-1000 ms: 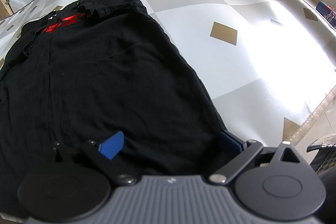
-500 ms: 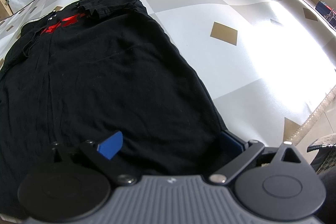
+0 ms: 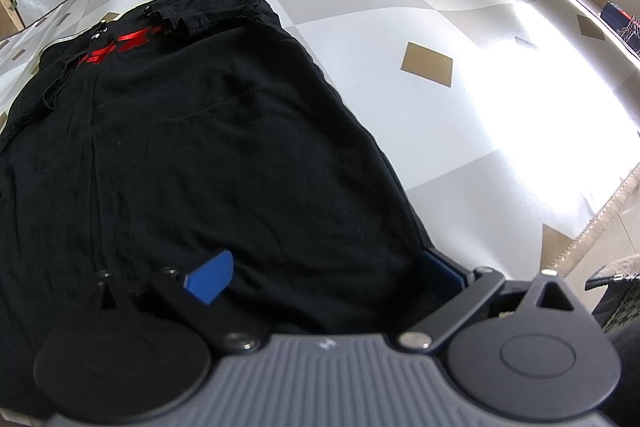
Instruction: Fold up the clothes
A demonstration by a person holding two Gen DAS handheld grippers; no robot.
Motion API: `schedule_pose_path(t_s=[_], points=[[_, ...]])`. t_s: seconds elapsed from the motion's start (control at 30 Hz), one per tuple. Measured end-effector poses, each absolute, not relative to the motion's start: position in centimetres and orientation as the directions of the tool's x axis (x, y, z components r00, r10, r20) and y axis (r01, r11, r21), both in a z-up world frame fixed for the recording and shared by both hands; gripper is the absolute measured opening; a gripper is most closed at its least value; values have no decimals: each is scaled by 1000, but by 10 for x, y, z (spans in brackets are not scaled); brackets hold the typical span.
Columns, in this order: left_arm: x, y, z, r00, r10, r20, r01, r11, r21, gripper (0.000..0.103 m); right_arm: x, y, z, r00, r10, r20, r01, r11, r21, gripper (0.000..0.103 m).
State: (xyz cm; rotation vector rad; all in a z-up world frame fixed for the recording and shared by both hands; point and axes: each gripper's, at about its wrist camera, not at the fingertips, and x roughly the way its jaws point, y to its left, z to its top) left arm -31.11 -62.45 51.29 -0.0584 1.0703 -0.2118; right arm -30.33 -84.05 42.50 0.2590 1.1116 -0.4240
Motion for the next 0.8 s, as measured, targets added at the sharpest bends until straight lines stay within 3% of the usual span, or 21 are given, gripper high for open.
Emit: schedule_pose_path(t_s=[0.17, 0.3, 0.43, 0.6, 0.7, 0.8], points=[[-308, -620, 503, 438, -171, -883, 123, 984, -130, 102, -304, -838, 427, 395, -190, -899, 434, 901, 0, 93], [-307, -618, 498, 428, -158, -890, 112, 986, -122, 102, -303, -828, 431, 433, -184, -882, 370, 929, -12, 72], [-306, -615, 495, 422, -146, -894, 101, 988, -114, 102, -302, -819, 434, 456, -185, -870, 319, 947, -34, 60], [-304, -611, 491, 415, -127, -901, 82, 991, -102, 102, -301, -814, 437, 483, -162, -861, 279, 960, -24, 27], [-303, -608, 488, 410, -115, -905, 70, 993, -94, 102, -300, -810, 438, 492, -130, -861, 252, 968, -1, 17], [-302, -606, 485, 406, -104, -908, 61, 994, -86, 102, -300, -807, 440, 509, -118, -853, 241, 970, 10, 14]])
